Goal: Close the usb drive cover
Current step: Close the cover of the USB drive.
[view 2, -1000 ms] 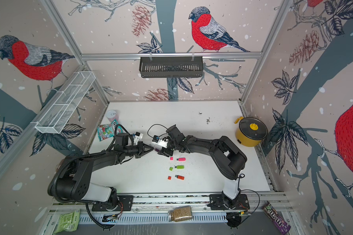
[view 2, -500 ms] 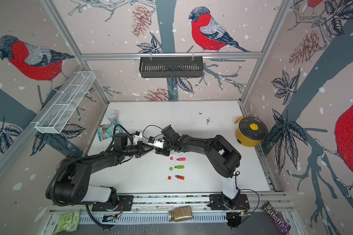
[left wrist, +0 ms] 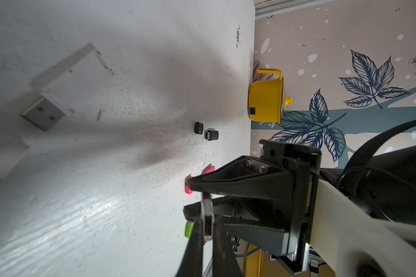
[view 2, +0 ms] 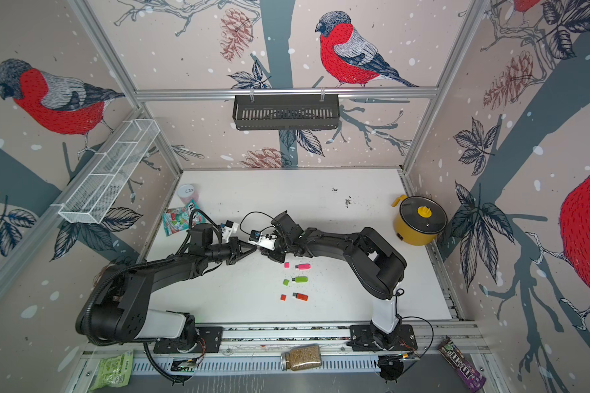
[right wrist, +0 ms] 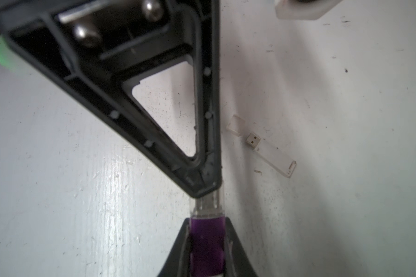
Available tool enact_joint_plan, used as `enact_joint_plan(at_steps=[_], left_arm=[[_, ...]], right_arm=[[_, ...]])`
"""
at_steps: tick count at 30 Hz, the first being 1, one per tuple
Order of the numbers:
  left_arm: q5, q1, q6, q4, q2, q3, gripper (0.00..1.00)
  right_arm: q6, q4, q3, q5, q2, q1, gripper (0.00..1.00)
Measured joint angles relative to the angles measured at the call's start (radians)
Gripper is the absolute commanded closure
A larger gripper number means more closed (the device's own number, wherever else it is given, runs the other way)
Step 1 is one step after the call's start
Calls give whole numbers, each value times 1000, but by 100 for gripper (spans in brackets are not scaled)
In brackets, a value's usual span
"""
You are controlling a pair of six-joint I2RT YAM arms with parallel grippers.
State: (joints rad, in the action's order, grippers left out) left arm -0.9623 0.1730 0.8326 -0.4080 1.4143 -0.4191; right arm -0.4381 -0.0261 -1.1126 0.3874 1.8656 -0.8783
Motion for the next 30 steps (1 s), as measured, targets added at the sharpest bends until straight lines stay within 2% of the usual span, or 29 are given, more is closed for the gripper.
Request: enact_joint_plan(at_steps=[11, 16, 19, 21, 25, 30], left_arm=[[7, 17, 19, -58, 21, 8, 100], [23, 21, 4, -6, 6, -24, 100], [18, 21, -2, 10, 1, -36, 92], [11, 17, -3, 11, -7, -42, 78], [10, 2, -14, 44, -48, -61, 64], [21, 1, -55, 113, -124, -80, 56]], right_arm=[[0, 29, -8, -20, -7, 1, 83], [-3, -22, 24, 0, -15, 24, 82], [-7, -66, 60, 23, -32, 41, 82], [-13, -82, 66, 32, -39, 48, 82], [-45, -24, 66, -40, -45, 84, 81], [-94, 53, 37, -107, -46, 144, 80]])
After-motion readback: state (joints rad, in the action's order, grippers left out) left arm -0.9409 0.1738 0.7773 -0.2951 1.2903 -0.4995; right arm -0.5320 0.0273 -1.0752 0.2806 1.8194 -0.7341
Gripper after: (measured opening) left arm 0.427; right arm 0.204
